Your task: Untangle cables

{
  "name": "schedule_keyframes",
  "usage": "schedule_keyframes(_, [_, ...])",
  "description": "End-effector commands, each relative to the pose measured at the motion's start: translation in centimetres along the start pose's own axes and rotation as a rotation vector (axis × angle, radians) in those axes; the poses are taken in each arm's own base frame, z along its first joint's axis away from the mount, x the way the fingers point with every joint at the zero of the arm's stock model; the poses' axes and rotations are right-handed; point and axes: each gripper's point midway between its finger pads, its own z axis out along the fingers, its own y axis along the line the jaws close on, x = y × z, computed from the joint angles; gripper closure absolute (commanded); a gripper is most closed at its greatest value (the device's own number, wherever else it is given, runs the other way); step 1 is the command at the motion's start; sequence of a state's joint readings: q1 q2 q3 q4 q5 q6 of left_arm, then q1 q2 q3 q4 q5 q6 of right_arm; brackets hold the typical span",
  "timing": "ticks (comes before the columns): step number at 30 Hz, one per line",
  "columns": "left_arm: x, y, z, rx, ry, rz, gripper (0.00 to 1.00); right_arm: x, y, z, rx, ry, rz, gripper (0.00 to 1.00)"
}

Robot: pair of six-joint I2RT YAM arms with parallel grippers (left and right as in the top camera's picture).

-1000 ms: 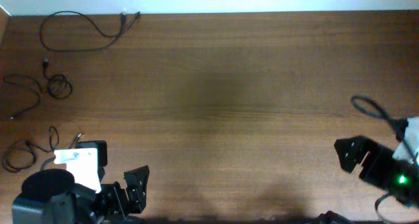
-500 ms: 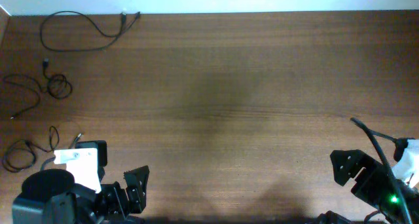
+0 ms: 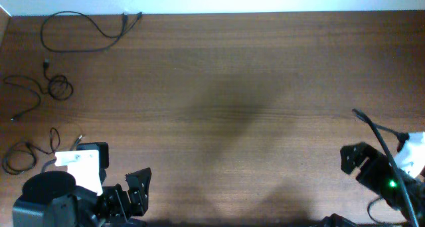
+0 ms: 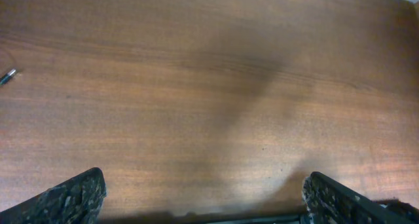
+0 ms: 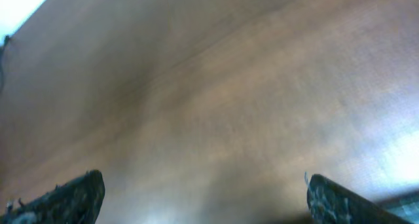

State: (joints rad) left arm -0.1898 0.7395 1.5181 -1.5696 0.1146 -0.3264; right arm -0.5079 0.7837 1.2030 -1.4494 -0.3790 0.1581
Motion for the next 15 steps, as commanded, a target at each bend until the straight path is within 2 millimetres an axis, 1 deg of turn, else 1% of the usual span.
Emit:
schedule_keyframes(1, [0.1,0.2,0.0,-0.007,-0.003,-0.007,0.01,1.5,1.7,3.0,-0.148,-0.014,-0.093,0.01])
schedule_keyframes(4, [0.1,0.2,0.0,-0.007,-0.003,-0.007,0.01,3.0,4.2,5.6,-0.309,-0.105,-0.304,0.02])
schedule_keyframes(5, [0.1,0.2,0.0,-0.007,-0.003,-0.007,0.01,3.5,5.6,6.1,-0.382,-0.158,-0.396,0.02])
schedule_keyframes(6, [0.0,0.1,0.0,-0.007,-0.003,-0.007,0.01,3.9,6.5,6.5,-0.43,-0.196,-0.458,0.02])
schedule_keyframes(8, [0.1,0.2,0.0,-0.007,-0.003,-0.007,0.01,4.3,7.4,7.1,-0.484,-0.271,-0.531,0.02])
schedule_keyframes(9, [0.0,0.1,0.0,-0.007,-0.003,-0.007,0.01,4.5,7.6,7.0,-0.505,-0.305,-0.548,0.01])
schedule_keyframes(12, [0.0,0.1,0.0,-0.007,-0.003,-0.007,0.01,5.2,7.0,6.9,-0.522,-0.381,-0.566,0.02])
schedule_keyframes(14, [0.1,0.2,0.0,-0.007,-0.003,-0.007,0.01,5.0,6.4,7.4,-0.505,-0.431,-0.565,0.02])
schedule_keyframes(15, [0.1,0.2,0.0,-0.007,-0.003,-0.007,0.01,4.5,5.7,7.7,-0.463,-0.474,-0.553,0.02])
